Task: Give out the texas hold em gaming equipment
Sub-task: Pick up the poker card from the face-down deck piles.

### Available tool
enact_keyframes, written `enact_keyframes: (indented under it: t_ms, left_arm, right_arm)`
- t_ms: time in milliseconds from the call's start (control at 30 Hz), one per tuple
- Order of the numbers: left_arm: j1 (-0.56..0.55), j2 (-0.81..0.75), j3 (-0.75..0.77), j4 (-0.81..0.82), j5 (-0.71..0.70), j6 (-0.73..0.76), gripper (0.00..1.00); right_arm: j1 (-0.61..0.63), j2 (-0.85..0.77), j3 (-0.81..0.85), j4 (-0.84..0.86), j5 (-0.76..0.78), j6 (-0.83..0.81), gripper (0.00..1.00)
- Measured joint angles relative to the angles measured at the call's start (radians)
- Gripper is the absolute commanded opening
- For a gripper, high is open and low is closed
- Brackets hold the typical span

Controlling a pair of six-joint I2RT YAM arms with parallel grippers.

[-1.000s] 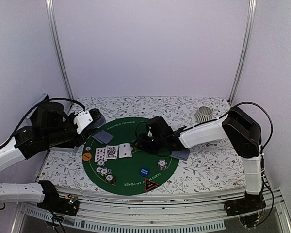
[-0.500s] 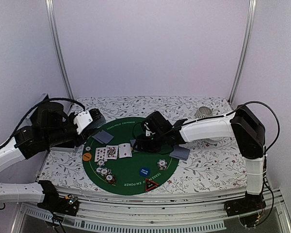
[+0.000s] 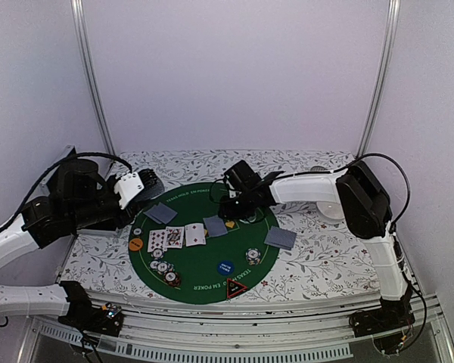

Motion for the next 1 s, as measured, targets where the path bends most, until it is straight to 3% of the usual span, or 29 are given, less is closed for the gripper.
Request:
enact_keyframes:
  t_ms: [300,767,867,967,1000]
  left_arm:
    - [0.0,0.0,0.0,0.0,0.0,0.001,0.38]
    - [0.0,-0.003,0.0,0.0,0.004,0.002,0.38]
    - [0.0,-0.003,0.0,0.0,0.004,0.002,0.37]
    - [0.0,-0.003,0.0,0.0,0.004,0.002,0.37]
    - [0.0,-0.004,0.0,0.0,0.004,0.003,0.37]
  right_arm:
    - [0.014,0.089,0.064,-0.02,-0.029,-0.034,0.28]
    - [0.047,0.092,0.07,-0.015,-0.032,-0.01,0.25]
    - [0.053,0.091,0.068,-0.013,-0.031,-0.002,0.32]
    - [0.053,0.071,0.049,-0.012,-0.014,0.011,0.47]
    - [0.053,0.054,0.035,-0.013,-0.001,0.01,0.55]
